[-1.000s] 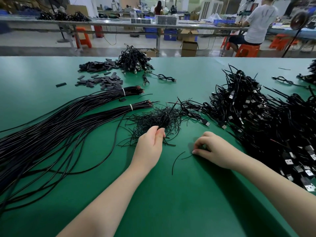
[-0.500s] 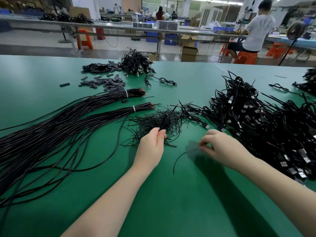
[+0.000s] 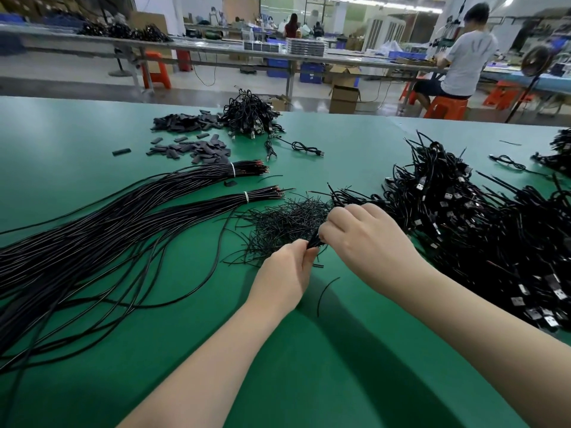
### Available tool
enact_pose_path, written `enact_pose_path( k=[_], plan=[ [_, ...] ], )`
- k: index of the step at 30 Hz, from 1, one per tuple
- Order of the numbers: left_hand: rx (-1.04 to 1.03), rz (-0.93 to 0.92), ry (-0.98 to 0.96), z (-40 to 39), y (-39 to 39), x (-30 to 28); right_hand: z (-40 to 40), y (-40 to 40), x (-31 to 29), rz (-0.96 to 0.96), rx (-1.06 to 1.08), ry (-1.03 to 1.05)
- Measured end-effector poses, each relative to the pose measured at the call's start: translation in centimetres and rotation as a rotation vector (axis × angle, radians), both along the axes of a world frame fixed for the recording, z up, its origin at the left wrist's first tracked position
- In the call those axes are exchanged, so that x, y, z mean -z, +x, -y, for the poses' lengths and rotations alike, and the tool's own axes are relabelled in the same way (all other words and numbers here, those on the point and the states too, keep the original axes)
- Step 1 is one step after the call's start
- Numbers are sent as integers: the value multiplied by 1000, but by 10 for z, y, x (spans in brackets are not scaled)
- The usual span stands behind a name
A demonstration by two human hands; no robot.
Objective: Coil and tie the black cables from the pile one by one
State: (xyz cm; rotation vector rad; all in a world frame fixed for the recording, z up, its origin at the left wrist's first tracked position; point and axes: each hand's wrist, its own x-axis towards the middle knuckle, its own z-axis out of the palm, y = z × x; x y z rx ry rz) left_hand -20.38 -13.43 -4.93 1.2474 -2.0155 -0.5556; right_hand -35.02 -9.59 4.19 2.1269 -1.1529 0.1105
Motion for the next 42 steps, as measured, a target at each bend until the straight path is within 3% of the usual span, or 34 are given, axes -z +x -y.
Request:
enact_pose_path(
  k=[3,7,12,15,17,21,23,25,27,29,32,34,37,42],
  plan=[
    [-6,78,-42,-2,-4,-1,4,0,3,99,-39,43],
    [61,17,-64,-6,-4,-2,11,-4,3,217,-2,165],
    [81,12,49,-6,-5,-4,11,-10,9,189,-40,157],
    [88,122,-10,-6,-5,-2,10,-8,11,253,-29,201],
    [89,248,-192,-6,-6,-2,16,-11,3,415,33,389],
    [174,365,-560,-10,-9,-7,37,-43,-15,747,143,1015],
    [225,328,-643,-11,-12,-7,39,-58,-10,955,179,1312],
    [229,216,-598,-12,-13,-5,37,-62,5,1196,134,1508],
    [188,-9,-354,-15,-14,-4,34,-52,24,1502,60,1478],
    [142,-295,-65,-17,-16,-4,30,-33,41,1712,33,1219],
    [-3,-537,106,-14,-18,-5,27,-3,58,1680,34,781],
    [-47,-577,140,-10,-18,-3,28,10,63,1682,39,653],
    [-36,-598,176,-7,-15,-1,29,16,66,1725,33,641],
    [26,-637,273,0,-13,-2,28,-1,65,1846,-73,952]
  ],
)
